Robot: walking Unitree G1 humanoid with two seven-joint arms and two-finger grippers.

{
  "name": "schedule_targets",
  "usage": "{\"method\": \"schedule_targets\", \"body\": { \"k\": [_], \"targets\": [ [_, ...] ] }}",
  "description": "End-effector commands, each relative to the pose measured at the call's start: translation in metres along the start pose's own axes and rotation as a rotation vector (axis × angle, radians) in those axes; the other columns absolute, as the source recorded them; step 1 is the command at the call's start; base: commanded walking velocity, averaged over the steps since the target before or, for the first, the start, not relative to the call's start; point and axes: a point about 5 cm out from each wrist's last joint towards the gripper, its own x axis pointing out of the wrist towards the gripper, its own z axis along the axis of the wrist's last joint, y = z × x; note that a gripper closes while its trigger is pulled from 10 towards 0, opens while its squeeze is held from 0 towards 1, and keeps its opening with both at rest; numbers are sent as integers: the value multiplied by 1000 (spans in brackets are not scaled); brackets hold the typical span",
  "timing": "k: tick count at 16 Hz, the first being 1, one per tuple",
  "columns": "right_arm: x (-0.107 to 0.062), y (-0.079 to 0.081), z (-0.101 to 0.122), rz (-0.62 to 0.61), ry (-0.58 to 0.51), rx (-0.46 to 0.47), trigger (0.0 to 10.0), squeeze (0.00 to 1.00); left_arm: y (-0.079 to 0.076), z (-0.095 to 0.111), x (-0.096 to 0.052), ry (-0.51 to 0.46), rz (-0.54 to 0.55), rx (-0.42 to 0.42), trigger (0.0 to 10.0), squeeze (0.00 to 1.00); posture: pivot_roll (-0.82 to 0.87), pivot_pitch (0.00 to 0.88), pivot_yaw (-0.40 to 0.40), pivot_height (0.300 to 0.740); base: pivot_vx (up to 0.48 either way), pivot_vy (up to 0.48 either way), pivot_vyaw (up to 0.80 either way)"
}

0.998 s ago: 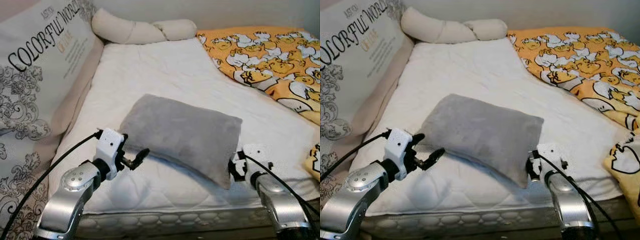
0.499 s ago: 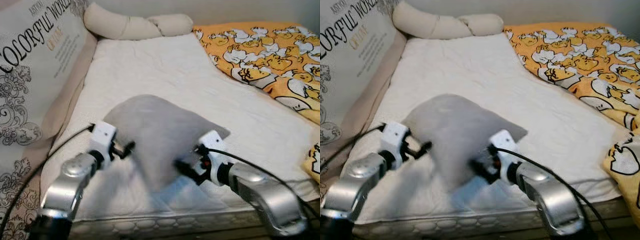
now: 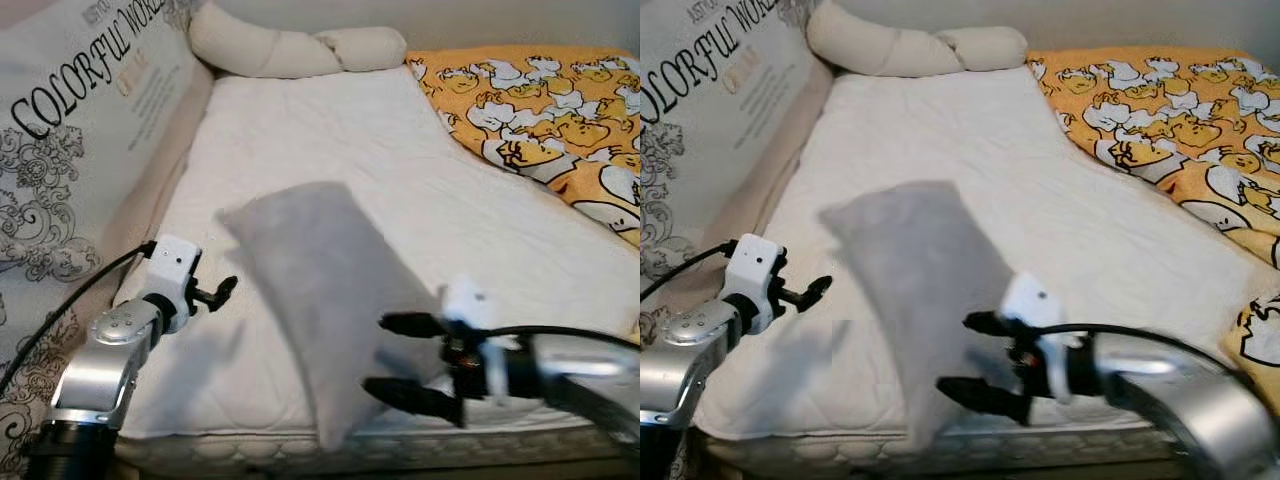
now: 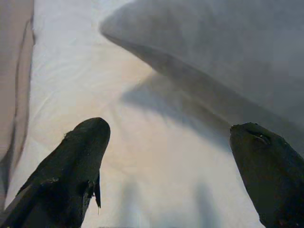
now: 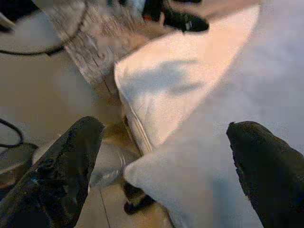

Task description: Clean up the room

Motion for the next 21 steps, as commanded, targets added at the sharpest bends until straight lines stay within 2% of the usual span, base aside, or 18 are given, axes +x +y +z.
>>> {"method": "schedule_targets", "body": {
  "k": [1, 2, 3, 4, 6, 7, 9, 11, 12, 13, 14, 15, 17, 18, 21],
  "targets": [
    [-5, 0, 10, -3, -49, -25, 10000, 0, 4, 7, 2, -23, 4, 9, 10000, 0, -55, 0, 51, 740, 0, 0, 0],
    [-5, -3, 12, -26, -62, -30, 10000, 0, 4, 8, 2, -28, 6, 7, 10000, 0, -56, 0, 51, 740, 0, 0, 0],
    [-4, -30, 13, -231, -86, -30, 10000, 0, 5, 11, 6, -49, 22, -17, 10000, 0, -57, 0, 49, 740, 0, 0, 0],
    [-4, -64, 8, -497, -83, -11, 10000, 0, 0, 15, 13, -80, 14, -59, 10000, 0, -51, 0, 38, 740, 0, 0, 0],
    [-2, -99, -1, -681, -218, 167, 10000, 0, -15, 14, 26, -98, -34, -161, 10000, 0, -46, 0, 31, 740, 0, 0, 0],
    [-2, -107, -6, -720, -240, 220, 10000, 0, -20, 13, 29, -93, -64, -201, 10000, 0, -44, 0, 31, 740, 0, 0, 0],
    [7, -130, -32, -718, -306, 423, 10000, 0, -36, 6, 40, -58, -150, -382, 10000, 0, -44, 0, 51, 740, 0, 0, 0],
    [17, -141, -47, -668, -315, 495, 10000, 0, -47, -3, 44, -30, -233, -548, 10000, 0, -41, 0, 55, 740, 0, 0, 0],
    [23, -147, -54, -616, -322, 548, 10000, 0, -56, -10, 45, -16, -336, -714, 10000, 0, -33, 0, 49, 740, 0, 0, 0],
    [27, -151, -60, -580, -317, 586, 10000, 0, -64, -15, 46, -7, -413, -810, 10000, 0, -29, 0, 46, 740, 0, 0, 0],
    [31, -154, -76, -560, -245, 625, 10000, 0, -78, -22, 51, 24, -478, -835, 10000, 0, -27, 0, 41, 740, 0, 0, 0],
    [32, -154, -84, -553, -210, 643, 10000, 0, -86, -25, 55, 34, -496, -824, 10000, 0, -28, 0, 38, 740, 0, 0, 0],
    [33, -154, -95, -553, -168, 667, 10000, 0, -98, -25, 61, 54, -512, -831, 10000, 0, -34, 0, 31, 740, 0, 0, 0],
    [34, -151, -105, -526, -128, 709, 10000, 0, -113, -20, 68, 65, -548, -822, 10000, 0, -41, 0, 31, 740, 0, 0, 0],
    [33, -147, -117, -514, -121, 790, 10000, 0, -124, -11, 75, 46, -562, -827, 10000, 0, -53, 0, 38, 740, 0, 0, 0]
  ]
}}
